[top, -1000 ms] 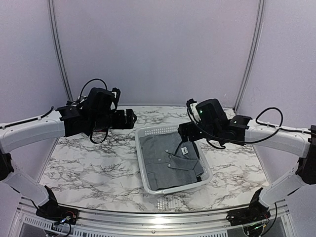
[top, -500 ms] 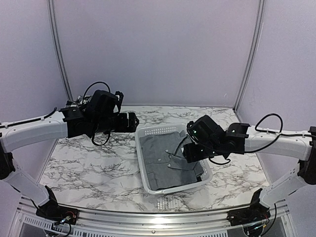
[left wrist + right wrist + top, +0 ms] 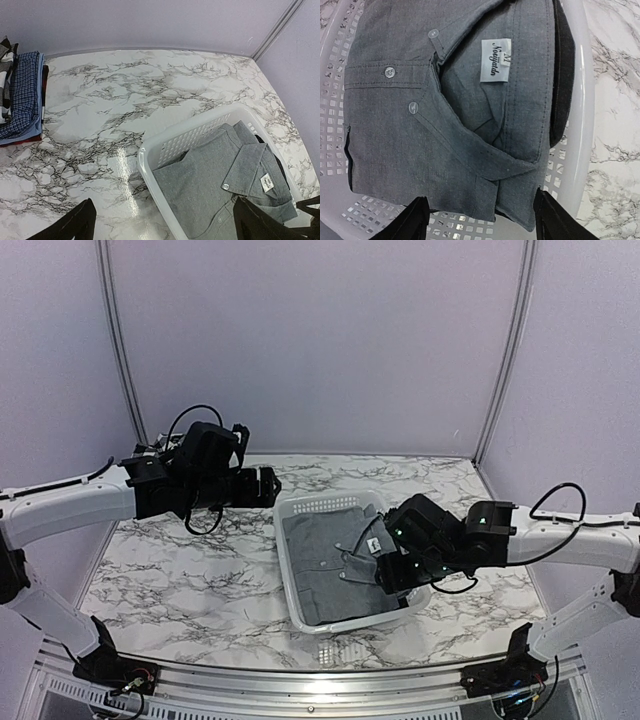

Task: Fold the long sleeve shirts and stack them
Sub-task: Pick up the square-folded shirt from the bin.

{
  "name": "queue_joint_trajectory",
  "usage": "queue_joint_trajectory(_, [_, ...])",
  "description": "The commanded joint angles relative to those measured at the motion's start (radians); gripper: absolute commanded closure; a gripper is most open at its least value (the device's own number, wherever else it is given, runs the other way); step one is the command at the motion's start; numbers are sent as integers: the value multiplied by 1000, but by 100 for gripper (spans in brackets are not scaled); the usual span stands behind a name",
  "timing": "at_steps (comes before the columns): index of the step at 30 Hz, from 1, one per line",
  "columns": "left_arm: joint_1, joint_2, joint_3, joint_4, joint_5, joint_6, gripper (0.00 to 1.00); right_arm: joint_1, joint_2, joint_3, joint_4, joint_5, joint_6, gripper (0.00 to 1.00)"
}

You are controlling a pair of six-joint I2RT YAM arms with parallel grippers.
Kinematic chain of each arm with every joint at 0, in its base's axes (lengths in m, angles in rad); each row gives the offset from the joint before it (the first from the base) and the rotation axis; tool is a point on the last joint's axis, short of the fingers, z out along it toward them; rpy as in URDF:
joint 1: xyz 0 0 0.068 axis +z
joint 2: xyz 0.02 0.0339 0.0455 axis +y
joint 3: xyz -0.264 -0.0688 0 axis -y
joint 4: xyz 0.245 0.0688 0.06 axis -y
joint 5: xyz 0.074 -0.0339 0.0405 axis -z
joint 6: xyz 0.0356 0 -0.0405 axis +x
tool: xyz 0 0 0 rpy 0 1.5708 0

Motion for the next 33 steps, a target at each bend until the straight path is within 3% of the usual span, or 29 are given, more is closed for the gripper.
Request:
queue_joint_trajectory(1, [-2, -33, -3, -25, -12, 4, 1, 0, 42, 16, 72, -6, 33, 32])
queue_joint_trajectory(18, [-1, -44, -6, -27, -20, 9, 1, -68, 107, 5, 197, 3, 62, 33])
queue_joint_trajectory(21, [-2, -45, -3, -25, -4, 6, 1, -69, 118, 22, 203, 20, 62, 42])
queue_joint_trajectory(29, [-2, -44, -10, -13, 85, 1, 1, -67, 144, 117, 272, 27, -18, 99])
queue_joint_trajectory(33, [-2, -83, -52, 32, 141, 18, 2, -65, 162, 195, 369, -27, -95, 100])
